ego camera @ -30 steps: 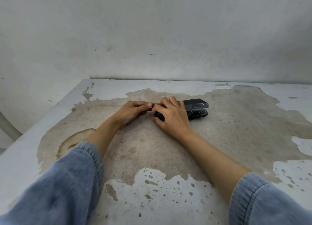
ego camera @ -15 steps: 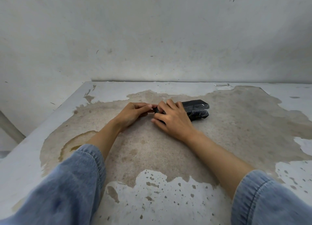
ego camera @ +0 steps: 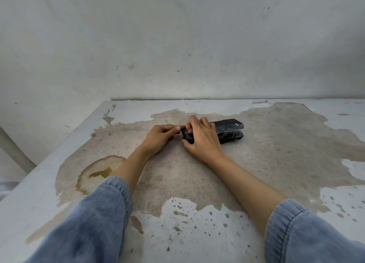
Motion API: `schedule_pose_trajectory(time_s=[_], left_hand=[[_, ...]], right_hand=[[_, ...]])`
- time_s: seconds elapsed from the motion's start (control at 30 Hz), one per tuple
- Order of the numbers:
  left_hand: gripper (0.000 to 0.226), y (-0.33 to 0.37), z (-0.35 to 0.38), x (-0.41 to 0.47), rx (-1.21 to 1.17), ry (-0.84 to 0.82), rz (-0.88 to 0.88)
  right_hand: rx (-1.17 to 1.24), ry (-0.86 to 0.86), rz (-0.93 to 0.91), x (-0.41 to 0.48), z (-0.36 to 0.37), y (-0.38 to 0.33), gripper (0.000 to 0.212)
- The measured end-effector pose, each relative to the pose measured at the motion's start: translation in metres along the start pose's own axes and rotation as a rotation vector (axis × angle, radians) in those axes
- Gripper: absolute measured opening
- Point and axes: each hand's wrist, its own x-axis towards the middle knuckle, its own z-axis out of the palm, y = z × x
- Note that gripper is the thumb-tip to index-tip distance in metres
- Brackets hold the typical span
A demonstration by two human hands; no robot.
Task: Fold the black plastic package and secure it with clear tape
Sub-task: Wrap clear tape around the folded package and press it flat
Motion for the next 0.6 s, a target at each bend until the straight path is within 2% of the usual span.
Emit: schedule_pose_trajectory(time_s=[0.13, 0.23, 0.33, 0.47, 0.53, 0.6], left_hand=[[0.026, 0.007, 0.022, -0.005, 0.166, 0.22, 0.05], [0.033, 0.021, 0.041, -0.004, 0.444, 0.34, 0.112], [0.04, 0.021, 0.054, 0.005, 0.703, 0.347, 0.118], [0.035, 0.02, 0.063, 0.024, 0.74, 0.36, 0.078], [0.033, 0.024, 0.069, 0.029, 0.774, 0.388, 0.186], [0.037, 0.028, 0.078, 0.032, 0.738, 0.329, 0.371]], right_hand=[[0.241, -0.015, 0.109, -0.003, -0.009, 0.008, 0.06], [0.315, -0.045, 0.1, -0.009, -0.023, 0.018, 0.058], [0.214, -0.029, 0.079, -0.018, -0.044, 0.041, 0.045], [0.129, 0.061, 0.104, -0.029, -0.071, 0.08, 0.027], [0.148, 0.004, 0.127, -0.033, -0.077, 0.089, 0.026], [0.182, -0.037, 0.127, -0.036, -0.079, 0.092, 0.026]])
